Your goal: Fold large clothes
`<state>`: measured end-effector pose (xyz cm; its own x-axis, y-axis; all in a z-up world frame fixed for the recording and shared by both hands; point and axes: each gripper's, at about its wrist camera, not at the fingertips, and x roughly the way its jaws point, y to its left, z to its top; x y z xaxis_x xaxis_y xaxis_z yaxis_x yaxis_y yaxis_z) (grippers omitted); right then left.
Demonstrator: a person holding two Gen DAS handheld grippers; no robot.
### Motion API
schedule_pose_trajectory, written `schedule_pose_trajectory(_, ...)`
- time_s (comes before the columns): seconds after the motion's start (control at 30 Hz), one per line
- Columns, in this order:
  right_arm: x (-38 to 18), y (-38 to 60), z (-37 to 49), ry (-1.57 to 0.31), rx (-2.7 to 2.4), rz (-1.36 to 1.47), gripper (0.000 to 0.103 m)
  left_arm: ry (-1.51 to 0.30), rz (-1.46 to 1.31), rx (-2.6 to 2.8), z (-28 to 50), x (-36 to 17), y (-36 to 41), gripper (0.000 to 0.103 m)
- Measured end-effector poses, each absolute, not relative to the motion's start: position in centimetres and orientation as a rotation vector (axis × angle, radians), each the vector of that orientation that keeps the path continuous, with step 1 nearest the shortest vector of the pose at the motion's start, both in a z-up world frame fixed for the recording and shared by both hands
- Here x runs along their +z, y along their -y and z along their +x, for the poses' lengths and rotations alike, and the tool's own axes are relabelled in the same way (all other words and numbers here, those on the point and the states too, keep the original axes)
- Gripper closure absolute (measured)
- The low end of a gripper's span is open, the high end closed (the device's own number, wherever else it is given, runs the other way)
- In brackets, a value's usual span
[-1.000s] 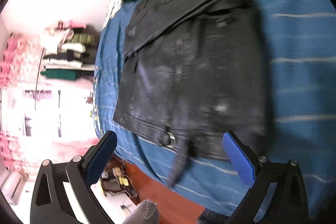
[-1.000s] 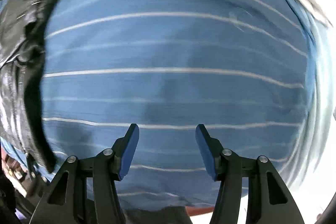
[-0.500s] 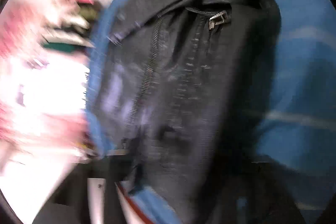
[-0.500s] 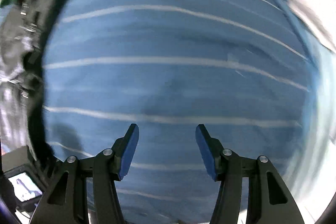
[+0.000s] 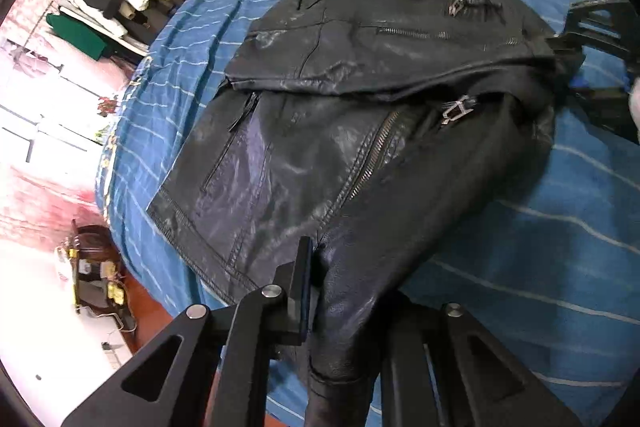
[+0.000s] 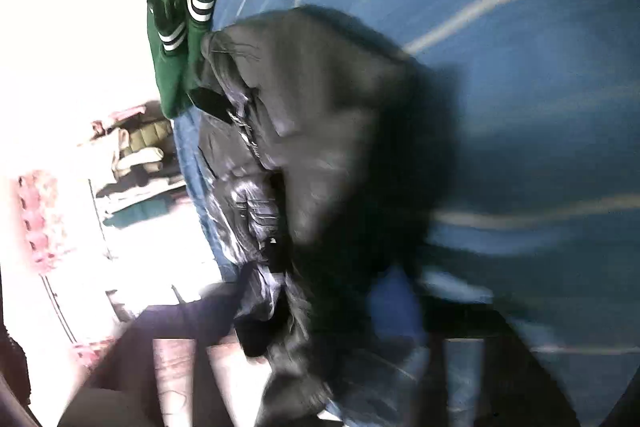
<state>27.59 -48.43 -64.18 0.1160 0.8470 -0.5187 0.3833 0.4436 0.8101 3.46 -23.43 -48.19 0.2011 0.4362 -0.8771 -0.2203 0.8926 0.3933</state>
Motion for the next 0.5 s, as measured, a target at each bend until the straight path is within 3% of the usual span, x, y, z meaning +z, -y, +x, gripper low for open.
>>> schedule_pose_trajectory(0.13,-58.6,46.1,28.4,-1.435,0.412,1.059,0.079,-1.299,0.113,0.401,3.6,-46.7,21.0,0.094)
schedule_pose_trajectory(0.3,-47.7,39.9,30.2,-1.383,0.442,0.878,0.08,-1.311,-0.028,0.333,3.9,-44.6,15.8,0.094)
schedule_pose_trajectory(0.5,-41.9,27.5,32.6,-1.388,0.446,0.699,0.08,-1.297,-0.132,0.326,5.3,-42.9,7.7,0.094)
